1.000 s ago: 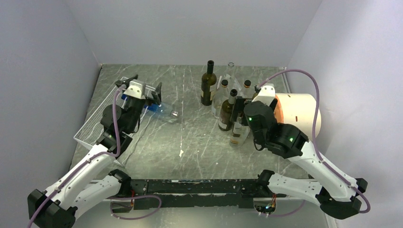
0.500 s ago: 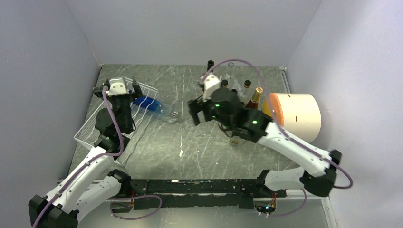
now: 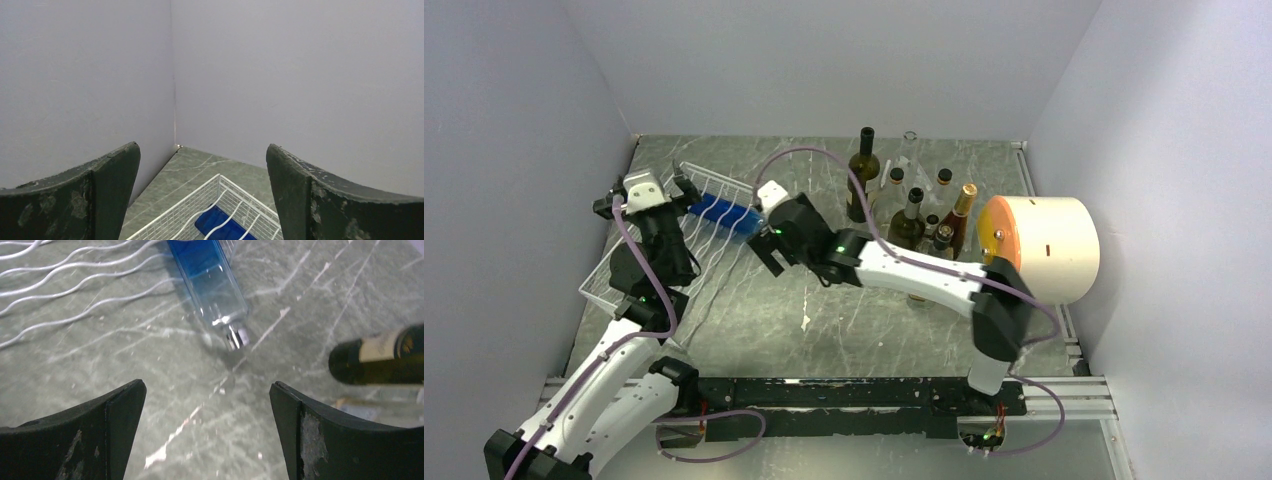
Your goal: Take the wine bottle off the wine rack
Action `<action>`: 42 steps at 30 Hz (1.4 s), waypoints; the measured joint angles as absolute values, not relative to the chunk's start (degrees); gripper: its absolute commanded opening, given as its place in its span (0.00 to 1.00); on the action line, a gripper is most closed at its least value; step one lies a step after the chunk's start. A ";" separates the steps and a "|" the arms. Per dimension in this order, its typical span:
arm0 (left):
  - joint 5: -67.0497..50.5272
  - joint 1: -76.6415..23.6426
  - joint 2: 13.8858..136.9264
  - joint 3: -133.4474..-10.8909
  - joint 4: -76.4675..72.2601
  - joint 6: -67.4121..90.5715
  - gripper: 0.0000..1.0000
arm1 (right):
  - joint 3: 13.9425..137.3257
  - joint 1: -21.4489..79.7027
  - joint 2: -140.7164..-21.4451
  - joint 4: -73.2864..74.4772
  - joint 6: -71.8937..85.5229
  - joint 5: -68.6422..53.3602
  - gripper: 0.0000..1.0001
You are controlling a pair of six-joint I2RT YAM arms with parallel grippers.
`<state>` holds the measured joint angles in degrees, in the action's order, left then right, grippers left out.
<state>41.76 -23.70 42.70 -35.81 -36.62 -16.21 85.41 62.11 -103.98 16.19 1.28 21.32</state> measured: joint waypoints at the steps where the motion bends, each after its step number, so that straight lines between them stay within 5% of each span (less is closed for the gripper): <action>1: 41.67 -23.70 42.87 -35.81 -36.56 -15.97 0.99 | 87.37 62.06 -106.61 15.81 0.49 21.78 1.00; 10: 38.37 -23.66 44.12 -35.83 -33.47 -13.37 0.99 | 99.85 59.44 -124.25 14.79 -6.52 23.33 1.00; 22: 33.10 -23.66 44.53 -36.03 -30.89 -11.07 0.99 | 100.22 53.65 -127.55 12.03 -15.31 10.15 0.96; 28: 32.01 -23.66 45.08 -36.86 -30.04 -10.50 0.99 | 102.83 53.56 -131.35 9.28 -15.92 6.04 0.83; 36: 31.20 -23.64 45.78 -37.01 -29.91 -10.46 0.99 | 105.19 53.23 -134.80 8.95 -15.64 4.49 0.49; 42: 30.17 -23.64 46.04 -37.04 -29.78 -10.46 0.99 | 95.66 53.76 -128.18 7.64 -13.96 5.26 0.27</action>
